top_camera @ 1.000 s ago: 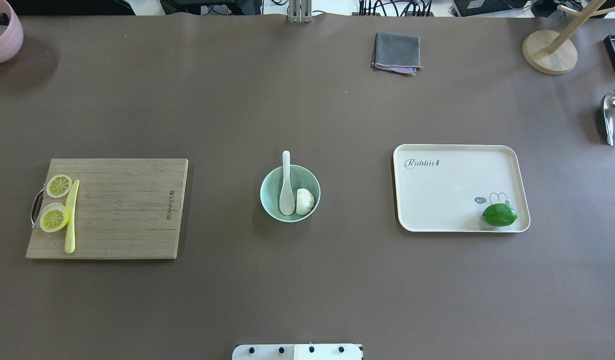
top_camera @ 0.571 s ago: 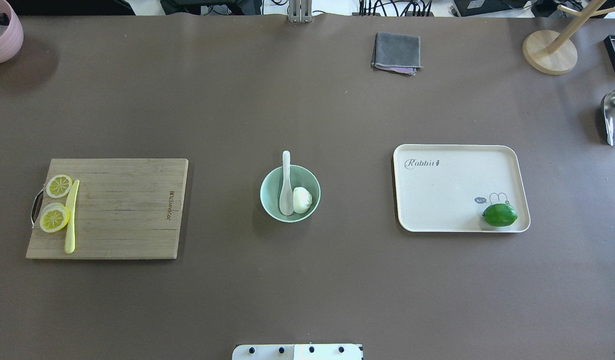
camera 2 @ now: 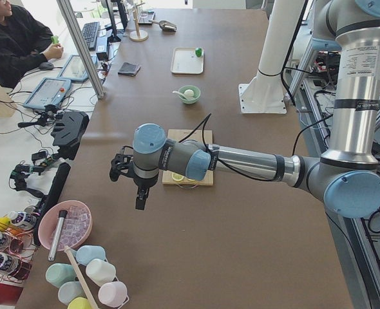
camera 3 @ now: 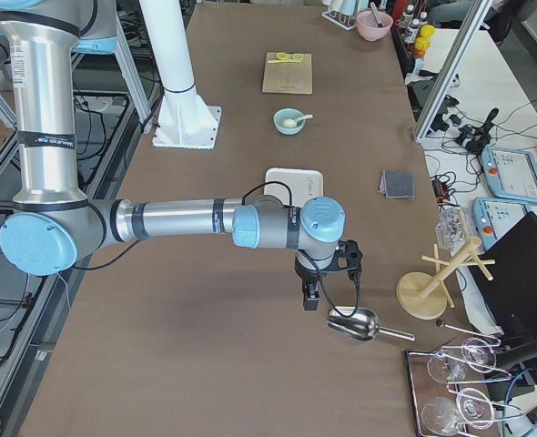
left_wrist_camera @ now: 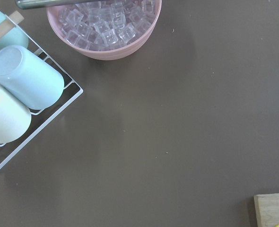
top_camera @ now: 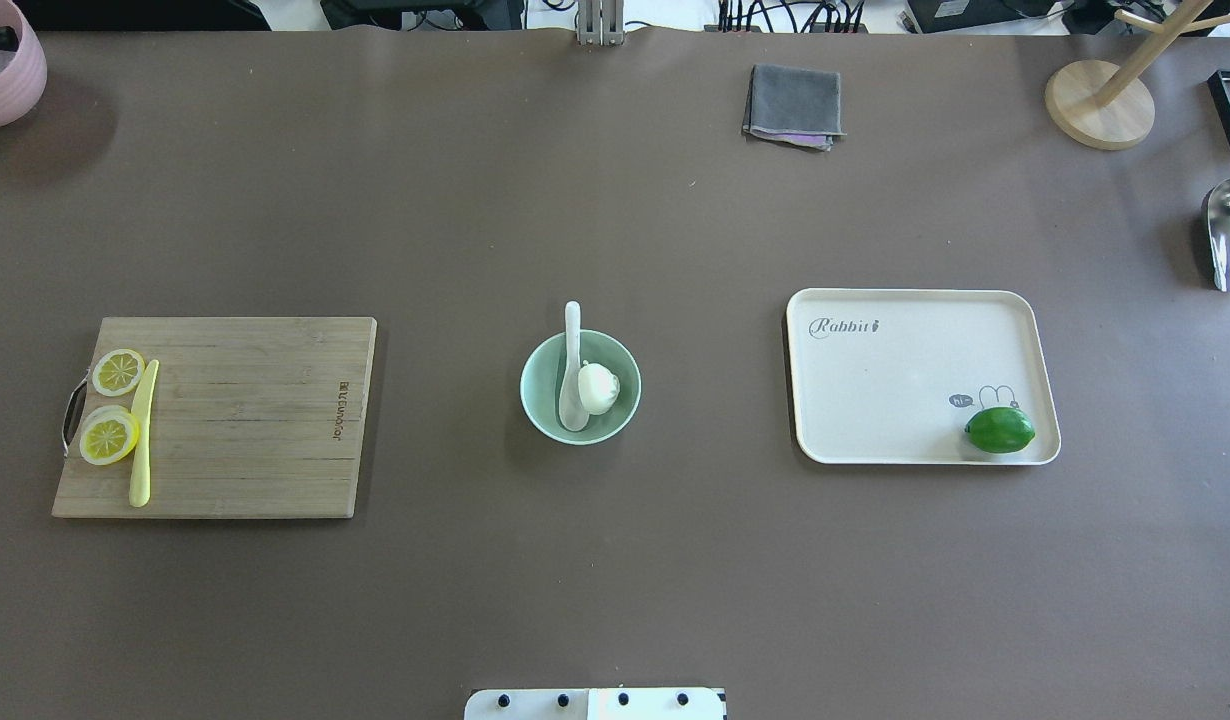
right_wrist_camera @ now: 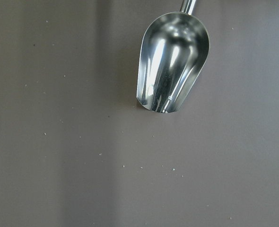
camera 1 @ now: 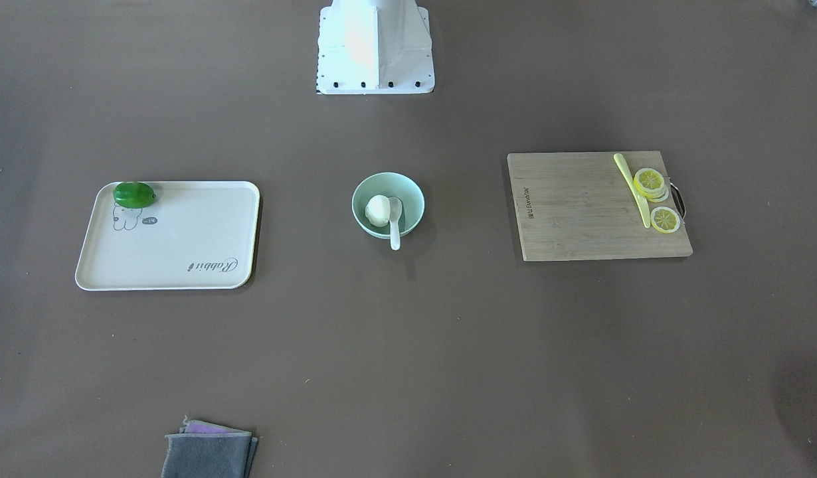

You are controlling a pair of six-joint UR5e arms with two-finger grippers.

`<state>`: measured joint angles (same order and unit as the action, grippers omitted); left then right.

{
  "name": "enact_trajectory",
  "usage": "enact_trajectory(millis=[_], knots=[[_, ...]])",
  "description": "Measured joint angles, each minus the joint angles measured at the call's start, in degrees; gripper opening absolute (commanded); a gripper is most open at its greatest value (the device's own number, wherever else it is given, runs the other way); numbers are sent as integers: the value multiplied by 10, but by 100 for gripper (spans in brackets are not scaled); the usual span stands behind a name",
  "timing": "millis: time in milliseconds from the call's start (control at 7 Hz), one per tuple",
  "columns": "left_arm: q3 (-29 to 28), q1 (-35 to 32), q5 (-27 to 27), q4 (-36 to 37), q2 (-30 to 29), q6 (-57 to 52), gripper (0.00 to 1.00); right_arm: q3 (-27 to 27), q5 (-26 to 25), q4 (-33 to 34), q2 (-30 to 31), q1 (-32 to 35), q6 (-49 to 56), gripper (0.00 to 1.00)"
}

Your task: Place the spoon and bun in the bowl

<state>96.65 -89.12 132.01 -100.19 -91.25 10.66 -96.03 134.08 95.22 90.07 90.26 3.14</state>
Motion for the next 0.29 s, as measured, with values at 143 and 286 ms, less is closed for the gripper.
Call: enact_trajectory(millis=[143, 286], knots=[[-1, 0, 0, 0, 1, 1, 98, -1, -1, 0, -2, 0, 0, 100], [-4, 0, 0, 1, 1, 1, 98, -1, -1, 0, -3, 0, -1, 100]])
